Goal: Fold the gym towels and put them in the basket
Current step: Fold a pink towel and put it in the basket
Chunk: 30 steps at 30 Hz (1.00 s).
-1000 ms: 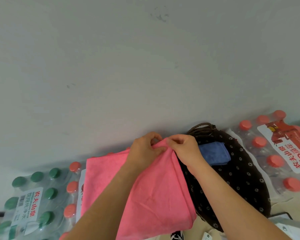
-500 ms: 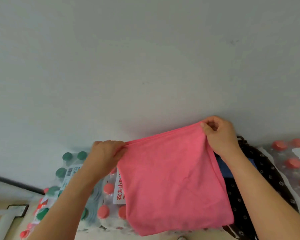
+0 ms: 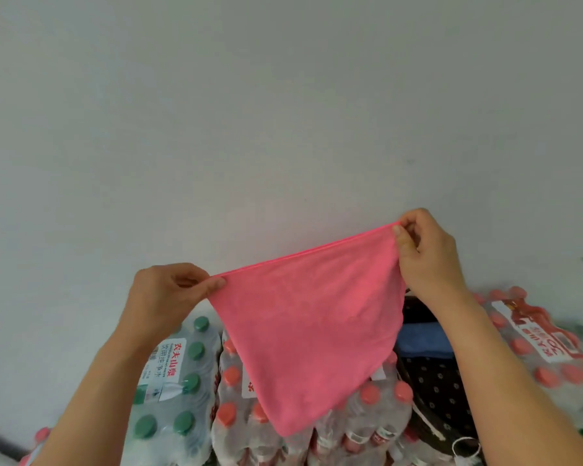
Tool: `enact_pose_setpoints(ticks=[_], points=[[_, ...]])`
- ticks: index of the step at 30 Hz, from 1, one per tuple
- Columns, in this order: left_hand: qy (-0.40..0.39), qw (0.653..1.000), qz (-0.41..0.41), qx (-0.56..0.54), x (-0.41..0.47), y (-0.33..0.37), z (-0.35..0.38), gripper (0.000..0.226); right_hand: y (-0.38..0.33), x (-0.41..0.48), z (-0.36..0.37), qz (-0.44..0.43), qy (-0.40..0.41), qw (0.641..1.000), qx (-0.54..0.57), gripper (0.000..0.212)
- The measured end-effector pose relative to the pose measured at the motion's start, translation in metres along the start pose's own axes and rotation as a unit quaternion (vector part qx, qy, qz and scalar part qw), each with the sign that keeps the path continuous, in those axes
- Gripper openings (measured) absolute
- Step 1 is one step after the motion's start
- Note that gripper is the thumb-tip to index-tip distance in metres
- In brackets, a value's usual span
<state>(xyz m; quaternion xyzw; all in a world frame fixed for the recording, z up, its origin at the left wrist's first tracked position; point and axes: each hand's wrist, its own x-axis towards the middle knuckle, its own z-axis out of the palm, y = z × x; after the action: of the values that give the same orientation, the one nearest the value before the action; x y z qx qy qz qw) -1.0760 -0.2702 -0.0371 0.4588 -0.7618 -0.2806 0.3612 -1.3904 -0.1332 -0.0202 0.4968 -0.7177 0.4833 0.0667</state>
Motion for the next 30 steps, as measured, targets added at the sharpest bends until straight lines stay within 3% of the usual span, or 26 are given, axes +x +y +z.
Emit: enact_pose_setpoints(ticks=[7,13,18,24,30], points=[[0.086,0.987,0.025,-0.137,-0.013,0.034,-0.044,0.012,-0.042,-0.022,-0.026,-0.018,0.039,0.999,0.003,0.005],[0.093,0.974,0.044,-0.202,-0.019,0.036,-0.061,0.015,-0.060,-0.033,-0.037,-0.053,0.028,0.998,-0.032,0.004],[0.056,0.982,0.058,-0.170,-0.020,0.039,-0.078,0.005,-0.072,-0.029,-0.054,-0.055,0.035,0.998,-0.020,0.005],[0.004,0.999,0.032,-0.035,0.010,0.022,-0.043,0.013,-0.034,-0.006,-0.021,0.061,-0.056,0.996,-0.018,0.008],[0.092,0.995,0.024,-0.043,0.040,0.027,-0.016,0.018,-0.021,0.022,-0.013,0.076,-0.020,0.991,0.108,0.010]])
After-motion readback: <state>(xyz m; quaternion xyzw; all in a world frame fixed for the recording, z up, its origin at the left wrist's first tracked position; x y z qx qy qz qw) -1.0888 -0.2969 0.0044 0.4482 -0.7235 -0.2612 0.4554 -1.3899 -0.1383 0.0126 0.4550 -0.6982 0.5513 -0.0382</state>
